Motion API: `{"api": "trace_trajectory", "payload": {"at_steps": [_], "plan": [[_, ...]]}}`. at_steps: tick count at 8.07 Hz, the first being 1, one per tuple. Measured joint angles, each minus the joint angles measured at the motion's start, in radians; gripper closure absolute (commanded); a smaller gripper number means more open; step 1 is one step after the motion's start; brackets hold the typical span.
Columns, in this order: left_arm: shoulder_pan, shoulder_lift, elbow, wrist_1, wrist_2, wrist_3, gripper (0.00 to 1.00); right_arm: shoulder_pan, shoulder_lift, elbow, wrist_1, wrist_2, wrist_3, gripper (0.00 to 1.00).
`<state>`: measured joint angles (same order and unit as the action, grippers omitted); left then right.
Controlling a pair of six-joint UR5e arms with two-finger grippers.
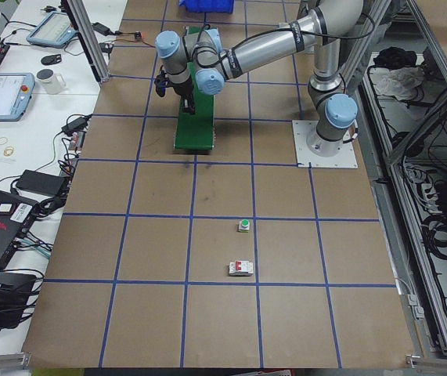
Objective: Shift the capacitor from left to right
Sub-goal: 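Carry the capacitor over the conveyor's near end and lower it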
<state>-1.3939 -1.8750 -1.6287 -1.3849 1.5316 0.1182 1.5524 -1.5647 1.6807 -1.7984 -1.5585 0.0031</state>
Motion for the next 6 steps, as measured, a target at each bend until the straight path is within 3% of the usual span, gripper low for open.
{"api": "trace_trajectory", "payload": {"at_steps": [6], "plan": [[0.000, -0.065, -0.006, 0.073, 0.004, -0.007, 1.00, 0.000, 0.000, -0.001, 0.001, -0.002, 0.000, 0.00]]}}
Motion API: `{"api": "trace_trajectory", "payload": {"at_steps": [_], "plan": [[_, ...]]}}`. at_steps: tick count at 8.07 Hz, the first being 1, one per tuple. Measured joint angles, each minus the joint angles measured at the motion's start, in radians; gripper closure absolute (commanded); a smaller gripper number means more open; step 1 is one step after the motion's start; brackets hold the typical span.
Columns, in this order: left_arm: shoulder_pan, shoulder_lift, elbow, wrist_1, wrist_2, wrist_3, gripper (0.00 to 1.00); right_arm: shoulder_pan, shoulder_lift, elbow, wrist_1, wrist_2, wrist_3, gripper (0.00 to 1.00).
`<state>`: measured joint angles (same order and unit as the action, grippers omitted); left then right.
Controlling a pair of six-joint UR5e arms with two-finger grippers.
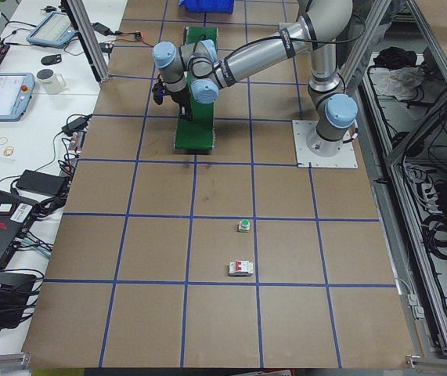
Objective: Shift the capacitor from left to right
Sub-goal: 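Carry the capacitor over the conveyor's near end and lower it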
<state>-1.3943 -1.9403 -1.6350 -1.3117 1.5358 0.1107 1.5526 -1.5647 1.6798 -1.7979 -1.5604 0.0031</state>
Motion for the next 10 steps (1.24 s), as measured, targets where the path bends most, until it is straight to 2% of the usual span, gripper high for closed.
{"api": "trace_trajectory", "payload": {"at_steps": [7, 10], "plan": [[0.001, -0.025, -0.005, 0.011, 0.006, 0.001, 1.00, 0.000, 0.001, 0.001, 0.000, -0.013, 0.002, 0.00], [0.000, -0.014, -0.038, 0.009, 0.009, 0.002, 1.00, 0.000, 0.001, 0.001, 0.001, -0.012, 0.004, 0.00]]}}
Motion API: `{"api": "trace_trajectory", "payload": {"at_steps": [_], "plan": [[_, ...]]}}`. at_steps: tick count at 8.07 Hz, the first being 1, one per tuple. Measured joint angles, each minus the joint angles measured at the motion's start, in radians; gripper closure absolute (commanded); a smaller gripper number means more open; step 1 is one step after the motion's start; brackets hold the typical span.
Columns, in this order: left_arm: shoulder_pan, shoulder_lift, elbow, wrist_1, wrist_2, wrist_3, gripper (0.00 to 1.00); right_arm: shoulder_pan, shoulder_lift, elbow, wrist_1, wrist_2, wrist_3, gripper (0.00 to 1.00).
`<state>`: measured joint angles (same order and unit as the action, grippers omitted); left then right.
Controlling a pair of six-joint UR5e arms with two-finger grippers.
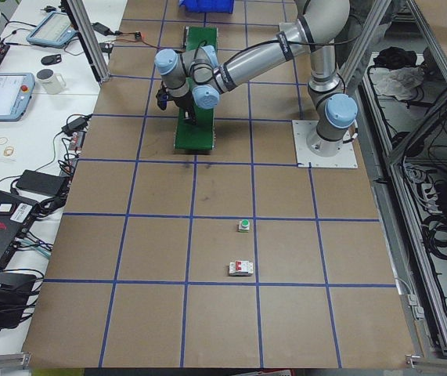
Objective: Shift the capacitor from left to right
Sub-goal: 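Carry the capacitor over the conveyor's near end and lower it, then open the left gripper to release the capacitor onto the belt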
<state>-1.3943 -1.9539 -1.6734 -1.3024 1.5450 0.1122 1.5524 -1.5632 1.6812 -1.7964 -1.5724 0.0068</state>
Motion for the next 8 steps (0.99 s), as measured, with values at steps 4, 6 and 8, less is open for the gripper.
{"api": "trace_trajectory", "payload": {"at_steps": [4, 6, 8], "plan": [[0.000, 0.001, -0.006, 0.002, -0.002, 0.005, 0.58, 0.001, 0.000, 0.000, 0.000, 0.000, 0.005, 0.00], [0.000, -0.006, -0.005, 0.004, -0.003, 0.007, 0.43, 0.001, 0.000, 0.000, 0.000, 0.000, 0.004, 0.00], [0.000, -0.009, -0.004, 0.005, 0.018, 0.007, 0.00, 0.001, 0.000, 0.000, 0.000, -0.001, 0.001, 0.00]]}}
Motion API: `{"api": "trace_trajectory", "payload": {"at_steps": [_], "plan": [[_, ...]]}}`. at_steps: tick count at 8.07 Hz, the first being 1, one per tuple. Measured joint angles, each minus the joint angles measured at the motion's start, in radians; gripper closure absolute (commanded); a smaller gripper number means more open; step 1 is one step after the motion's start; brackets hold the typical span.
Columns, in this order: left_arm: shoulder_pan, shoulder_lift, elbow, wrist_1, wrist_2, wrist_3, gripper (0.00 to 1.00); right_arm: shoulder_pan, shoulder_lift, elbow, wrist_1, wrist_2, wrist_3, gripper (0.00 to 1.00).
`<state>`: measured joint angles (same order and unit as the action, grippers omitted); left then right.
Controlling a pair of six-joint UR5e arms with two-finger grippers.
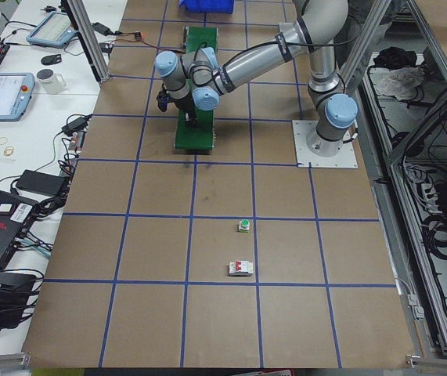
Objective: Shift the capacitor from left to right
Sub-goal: 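Open the left gripper to release the capacitor onto the belt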
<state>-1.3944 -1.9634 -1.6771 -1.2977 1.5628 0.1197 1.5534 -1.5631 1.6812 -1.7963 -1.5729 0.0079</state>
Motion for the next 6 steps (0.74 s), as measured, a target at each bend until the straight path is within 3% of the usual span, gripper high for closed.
{"api": "trace_trajectory", "payload": {"at_steps": [6], "plan": [[-0.005, 0.097, 0.036, -0.006, 0.107, -0.015, 0.00, 0.000, 0.001, 0.000, 0.000, 0.002, -0.002, 0.00]]}}
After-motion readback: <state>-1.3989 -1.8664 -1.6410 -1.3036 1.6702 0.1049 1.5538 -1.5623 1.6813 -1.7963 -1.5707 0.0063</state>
